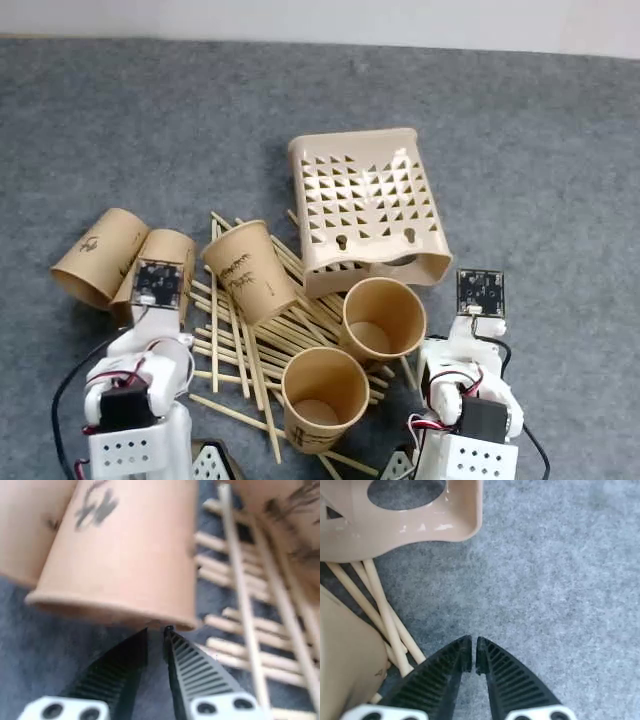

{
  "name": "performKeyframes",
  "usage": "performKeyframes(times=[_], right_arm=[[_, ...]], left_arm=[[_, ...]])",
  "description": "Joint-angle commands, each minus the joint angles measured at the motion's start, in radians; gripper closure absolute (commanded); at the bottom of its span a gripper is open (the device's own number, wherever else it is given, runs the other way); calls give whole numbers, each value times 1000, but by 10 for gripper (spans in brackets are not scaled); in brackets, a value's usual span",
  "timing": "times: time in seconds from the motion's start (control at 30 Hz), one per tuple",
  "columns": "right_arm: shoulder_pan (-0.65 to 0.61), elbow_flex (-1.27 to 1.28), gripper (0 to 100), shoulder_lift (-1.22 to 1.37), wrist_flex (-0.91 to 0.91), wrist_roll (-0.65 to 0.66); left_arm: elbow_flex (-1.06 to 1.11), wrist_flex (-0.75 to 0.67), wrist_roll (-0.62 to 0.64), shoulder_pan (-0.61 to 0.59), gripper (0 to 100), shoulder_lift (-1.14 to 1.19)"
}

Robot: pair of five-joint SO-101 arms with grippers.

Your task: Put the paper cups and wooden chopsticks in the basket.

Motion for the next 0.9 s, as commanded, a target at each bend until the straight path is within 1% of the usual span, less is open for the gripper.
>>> performKeyframes(times=[0.0,0.07,0.2,0.3,0.43,0.53,0.57,0.67,0.7,0.8,0.87], right_arm=[[10,111,958,-15,4,3],[10,111,958,-15,4,3],[13,111,958,-15,2,6],[15,99,958,-16,-2,6],[15,-19,958,-16,-2,8],[24,-139,954,-16,-5,17],[24,-174,954,-16,-18,55],[28,-254,954,-15,-38,270],[30,-274,954,-13,-28,301],[30,-343,941,-7,-21,299],[25,-394,895,-7,-22,298]], left_arm=[[8,-94,2,116,926,-12],[-16,-112,0,125,926,-12],[-97,-104,2,142,926,-12],[-119,-80,0,125,926,-10],[-177,-3,0,87,926,-10],[-186,2,0,76,926,-10],[-188,2,0,74,926,-10],[-191,2,0,56,926,-12],[-191,2,0,38,926,-12],[-191,2,2,4,926,-12],[-189,2,2,5,926,-12]])
